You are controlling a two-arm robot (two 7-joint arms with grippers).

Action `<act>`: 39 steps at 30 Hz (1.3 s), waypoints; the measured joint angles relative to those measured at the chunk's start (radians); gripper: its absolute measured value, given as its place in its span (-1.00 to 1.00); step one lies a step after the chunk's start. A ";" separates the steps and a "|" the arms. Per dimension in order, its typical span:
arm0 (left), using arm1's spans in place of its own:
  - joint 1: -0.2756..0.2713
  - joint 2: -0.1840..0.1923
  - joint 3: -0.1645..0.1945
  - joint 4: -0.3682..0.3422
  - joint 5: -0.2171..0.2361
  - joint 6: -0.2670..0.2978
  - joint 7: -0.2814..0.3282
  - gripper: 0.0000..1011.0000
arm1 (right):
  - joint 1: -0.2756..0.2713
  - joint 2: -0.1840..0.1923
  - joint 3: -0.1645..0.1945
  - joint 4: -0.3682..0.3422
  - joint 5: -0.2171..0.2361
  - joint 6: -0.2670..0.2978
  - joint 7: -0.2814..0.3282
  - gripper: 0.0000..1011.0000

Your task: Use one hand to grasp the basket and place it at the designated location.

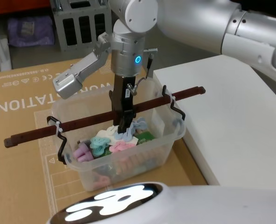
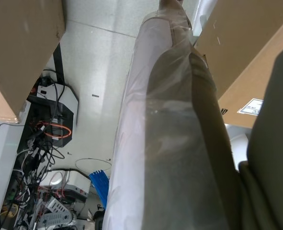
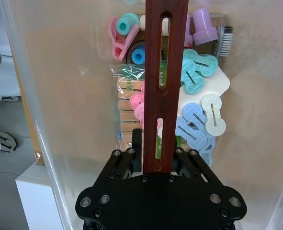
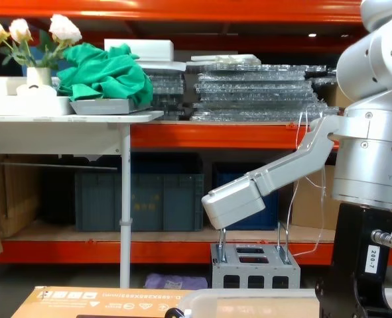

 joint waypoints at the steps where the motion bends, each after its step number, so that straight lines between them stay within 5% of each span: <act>1: 0.000 0.000 0.000 0.000 0.000 0.000 0.000 -1.00 | 0.000 0.000 0.000 0.000 0.000 0.000 0.000 -0.45; 24: 0.000 0.000 0.000 0.000 0.000 0.000 0.000 -1.00 | -0.002 0.000 -0.001 0.000 0.000 0.000 0.001 0.96; 39: 0.000 0.000 0.000 0.000 0.000 0.000 0.000 -1.00 | -0.002 0.000 -0.002 0.000 0.000 0.000 0.001 0.98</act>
